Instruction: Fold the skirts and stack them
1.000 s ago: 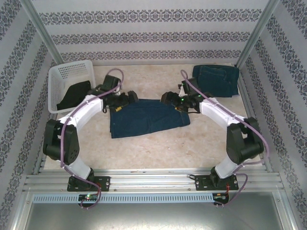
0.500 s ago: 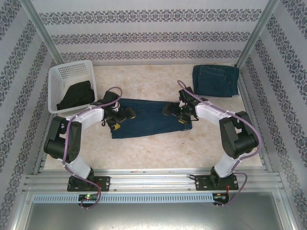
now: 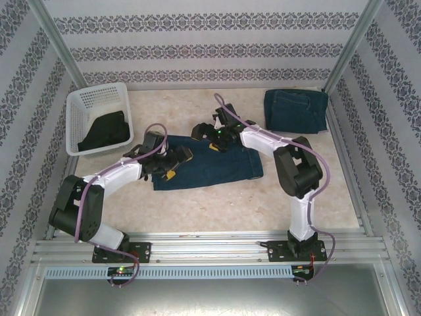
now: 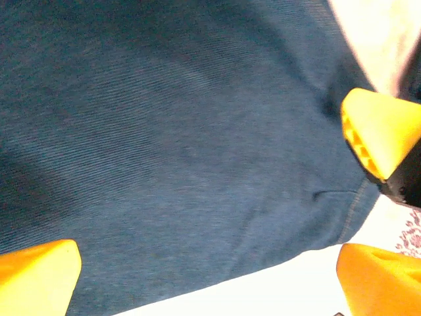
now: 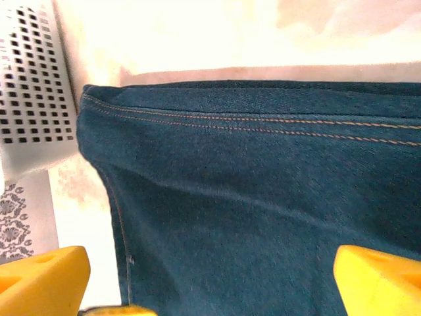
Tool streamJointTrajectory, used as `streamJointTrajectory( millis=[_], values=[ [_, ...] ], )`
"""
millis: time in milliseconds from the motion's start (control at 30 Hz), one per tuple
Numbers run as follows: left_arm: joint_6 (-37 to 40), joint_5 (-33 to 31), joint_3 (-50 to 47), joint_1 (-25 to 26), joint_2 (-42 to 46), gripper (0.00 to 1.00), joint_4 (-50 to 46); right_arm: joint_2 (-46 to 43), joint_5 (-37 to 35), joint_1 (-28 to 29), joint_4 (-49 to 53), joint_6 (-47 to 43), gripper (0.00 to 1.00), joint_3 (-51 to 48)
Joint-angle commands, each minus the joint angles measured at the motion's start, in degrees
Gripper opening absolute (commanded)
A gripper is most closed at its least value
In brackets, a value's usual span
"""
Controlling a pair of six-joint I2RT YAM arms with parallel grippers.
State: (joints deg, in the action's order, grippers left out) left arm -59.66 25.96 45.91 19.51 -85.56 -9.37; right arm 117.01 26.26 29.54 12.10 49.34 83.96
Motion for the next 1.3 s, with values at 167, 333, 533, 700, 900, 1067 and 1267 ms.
streamJointTrajectory(
  millis=[167, 333, 533, 700, 900, 1067, 1267],
  values=[
    [-4.42, -4.61, -7.78, 0.04, -2.06, 1.0, 2.49, 8.9, -1.37, 0.74, -10.15, 7.72, 0.95, 4.6],
    [-2.92, -6.3, -12.64, -0.47, -0.29, 1.0, -0.37, 11.0, -9.66, -1.51, -9.16, 6.5, 0.94, 6.93],
    [-1.46, -4.48, -14.05, -2.28, 0.38, 1.0, 1.79, 12.02, -2.16, -3.02, -9.55, 3.19, 0.94, 12.36],
    [-0.6, -0.95, -9.91, -2.26, 0.33, 1.0, 2.18, 8.92, -0.02, -0.2, -10.07, 1.97, 0.94, 11.77],
    [0.24, -3.03, -8.83, -2.32, 1.3, 1.0, 0.27, 6.85, -9.83, 1.37, -10.34, 6.48, 0.95, 4.82],
    [-0.96, -2.37, -11.84, -2.38, 0.15, 1.0, 2.33, 7.1, -13.06, -2.84, -11.11, 2.95, 0.95, 1.12],
    [-1.8, -1.78, -13.65, -2.51, -0.78, 1.0, 3.74, 6.82, -10.44, -9.94, -6.32, -5.04, 0.95, 1.14]
  ],
)
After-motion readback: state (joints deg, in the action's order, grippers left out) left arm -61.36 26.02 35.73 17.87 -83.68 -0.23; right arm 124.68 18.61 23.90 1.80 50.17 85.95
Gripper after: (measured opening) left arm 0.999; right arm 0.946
